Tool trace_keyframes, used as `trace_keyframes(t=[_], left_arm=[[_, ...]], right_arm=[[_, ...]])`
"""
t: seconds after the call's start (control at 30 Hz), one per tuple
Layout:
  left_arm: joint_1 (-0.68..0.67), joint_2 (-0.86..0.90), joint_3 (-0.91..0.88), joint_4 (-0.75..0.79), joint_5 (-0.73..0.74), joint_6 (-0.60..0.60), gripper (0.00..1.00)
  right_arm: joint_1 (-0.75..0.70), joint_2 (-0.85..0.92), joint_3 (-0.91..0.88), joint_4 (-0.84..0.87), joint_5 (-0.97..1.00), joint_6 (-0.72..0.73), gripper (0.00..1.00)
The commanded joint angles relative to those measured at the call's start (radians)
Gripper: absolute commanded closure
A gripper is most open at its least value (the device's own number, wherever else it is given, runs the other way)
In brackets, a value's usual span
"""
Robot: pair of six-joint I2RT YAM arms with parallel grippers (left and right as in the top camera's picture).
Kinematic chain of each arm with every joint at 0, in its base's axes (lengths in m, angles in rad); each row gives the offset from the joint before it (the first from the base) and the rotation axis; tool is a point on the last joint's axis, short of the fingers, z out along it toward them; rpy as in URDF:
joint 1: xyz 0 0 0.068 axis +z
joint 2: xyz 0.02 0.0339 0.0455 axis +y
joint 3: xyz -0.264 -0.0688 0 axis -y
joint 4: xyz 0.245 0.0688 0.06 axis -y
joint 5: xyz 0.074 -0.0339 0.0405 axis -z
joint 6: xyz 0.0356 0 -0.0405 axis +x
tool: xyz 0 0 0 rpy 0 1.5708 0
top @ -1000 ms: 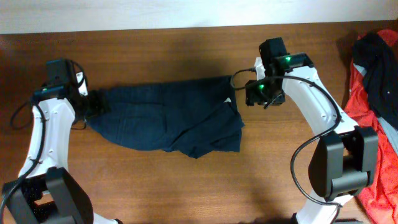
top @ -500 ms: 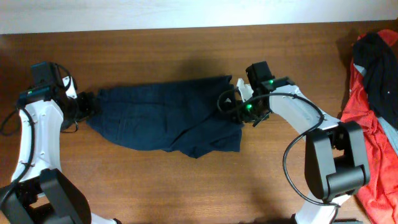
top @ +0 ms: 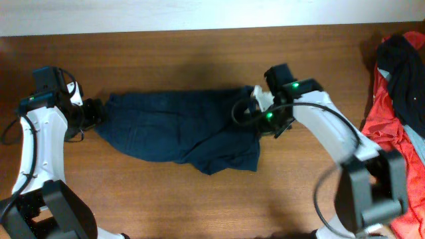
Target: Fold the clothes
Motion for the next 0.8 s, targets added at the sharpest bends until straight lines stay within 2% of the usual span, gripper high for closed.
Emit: trace_keyframes(t=[0.0,0.1,0.43,0.57,0.67,0.7,0.77], left_arm=[[0.002,-0.024,0.018,0.002,0.012,0.012,0.17],[0.0,-0.024,0.018,0.002,0.012,0.012,0.17],[0.0,-0.024,0.018,0.003,0.012,0.012,0.17],[0.0,-0.024,0.018,0.006,0.014,0.012,0.16],[-0.002,-0.024,0.018,0.008,0.028,0.013,0.15],[-0.003,-0.024,0.018,0.01,0.05,0.02,0.14],[-0.009,-0.024,0.018,0.024,0.153,0.119,0.14]], right_arm=[[-0.002,-0.105,0.043,-0.076,0.047,-0.007,0.96],[-0.001,-0.098,0.028,-0.14,0.05,-0.007,0.96],[-0.001,-0.085,-0.155,-0.146,0.074,-0.002,0.96],[-0.001,-0.085,-0.157,-0.185,0.089,0.027,0.96],[-0.001,-0.084,-0.157,-0.18,0.189,0.111,0.94],[-0.001,-0.084,-0.159,-0.169,0.216,0.124,0.94],[-0.001,-0.084,-0.164,-0.142,0.226,0.126,0.93]])
